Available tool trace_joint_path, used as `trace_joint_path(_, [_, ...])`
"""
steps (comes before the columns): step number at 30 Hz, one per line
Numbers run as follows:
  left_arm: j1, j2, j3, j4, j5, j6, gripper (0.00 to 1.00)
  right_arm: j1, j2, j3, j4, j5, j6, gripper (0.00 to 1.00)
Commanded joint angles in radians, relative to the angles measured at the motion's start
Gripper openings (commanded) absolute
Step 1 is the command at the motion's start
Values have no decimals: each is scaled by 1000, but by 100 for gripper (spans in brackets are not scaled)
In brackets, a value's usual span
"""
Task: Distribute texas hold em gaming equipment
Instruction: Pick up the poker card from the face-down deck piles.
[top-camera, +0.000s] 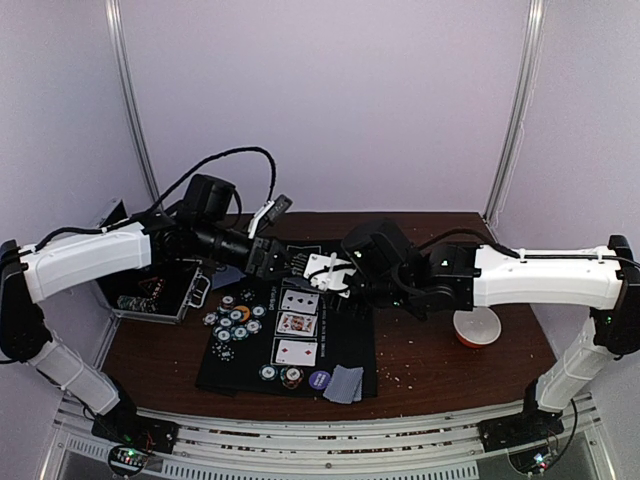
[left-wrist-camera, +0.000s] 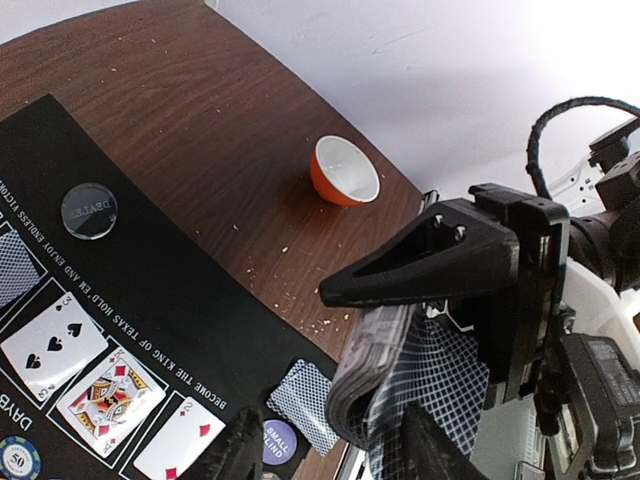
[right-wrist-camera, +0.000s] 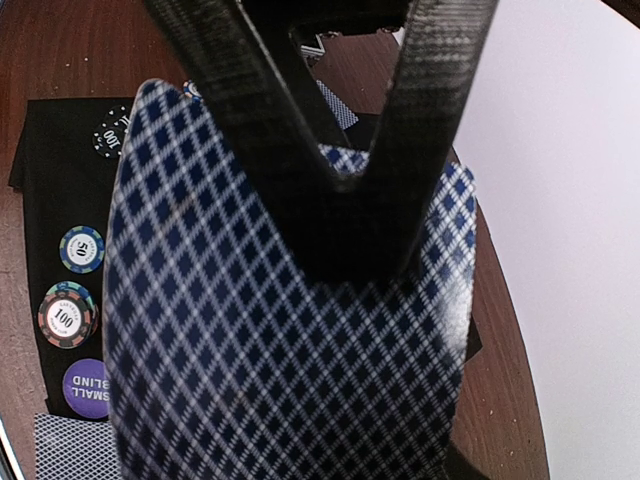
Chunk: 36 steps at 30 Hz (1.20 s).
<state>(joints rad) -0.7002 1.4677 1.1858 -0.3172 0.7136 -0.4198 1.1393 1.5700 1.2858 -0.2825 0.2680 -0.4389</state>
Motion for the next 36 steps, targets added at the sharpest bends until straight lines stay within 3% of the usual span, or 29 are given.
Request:
trace_joint_path(1, [8, -37, 39, 0, -18, 13, 49, 5, -4, 20, 8, 5, 3, 45])
trace_joint_path(8, [13, -49, 36, -5, -22, 14, 25, 4, -1, 21, 3, 5, 5, 45])
trace_joint_path(13, [13, -46, 31, -5, 34, 22, 15, 4, 1, 23, 4, 4, 5, 45])
trace_joint_path(18, [14, -53, 30, -3, 66, 31, 12, 5, -1, 23, 4, 5, 4, 45])
trace_joint_path(23, [12, -46, 26, -8, 73, 30, 18, 5, 1, 23, 3, 4, 3, 45])
trace_joint_path(28, [14, -47, 29, -14, 85, 32, 0, 4, -1, 24, 3, 9, 2, 45])
trace_joint_path(36, [17, -80, 60, -60, 53, 66, 0, -1, -17, 0, 7, 26, 3, 45])
